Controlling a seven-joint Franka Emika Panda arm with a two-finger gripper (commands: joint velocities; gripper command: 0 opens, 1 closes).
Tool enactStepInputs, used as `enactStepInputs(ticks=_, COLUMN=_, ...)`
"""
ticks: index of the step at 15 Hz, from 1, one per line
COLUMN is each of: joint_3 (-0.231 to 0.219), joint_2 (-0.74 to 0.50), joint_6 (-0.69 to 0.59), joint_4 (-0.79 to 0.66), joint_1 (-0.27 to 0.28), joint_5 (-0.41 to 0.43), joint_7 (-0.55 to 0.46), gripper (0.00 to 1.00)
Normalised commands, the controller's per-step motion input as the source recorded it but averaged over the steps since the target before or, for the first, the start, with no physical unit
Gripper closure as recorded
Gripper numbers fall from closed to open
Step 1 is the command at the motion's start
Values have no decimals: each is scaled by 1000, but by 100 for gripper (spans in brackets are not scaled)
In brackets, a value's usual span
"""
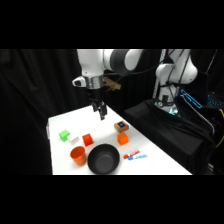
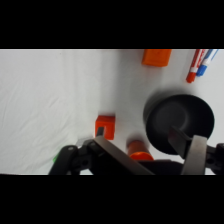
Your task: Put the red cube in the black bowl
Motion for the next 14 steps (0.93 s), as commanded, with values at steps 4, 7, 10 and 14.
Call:
enactStepInputs(ticks=4, joint_3=0, joint_2=78, joint_6=13, joint_4=101, joint_1=-45, joint_5=43, joint_7=-56, gripper=0)
enactStepInputs(ticks=7, joint_3=-26, joint_2=174, joint_6=39, joint_4=238, joint_1=-87, joint_5=100, joint_7=-145, gripper=0)
enactStepInputs(ticks=10, joint_3=-14, joint_2=218, joint_6=128, joint_4=268, joint_1=-101, joint_5=197, joint_7=-231, gripper=0)
enactStepInputs(ticks=14, joint_3=12, joint_2=265, joint_6=186, joint_4=266, joint_1=-80, joint_5=214, joint_7=-235, gripper=0)
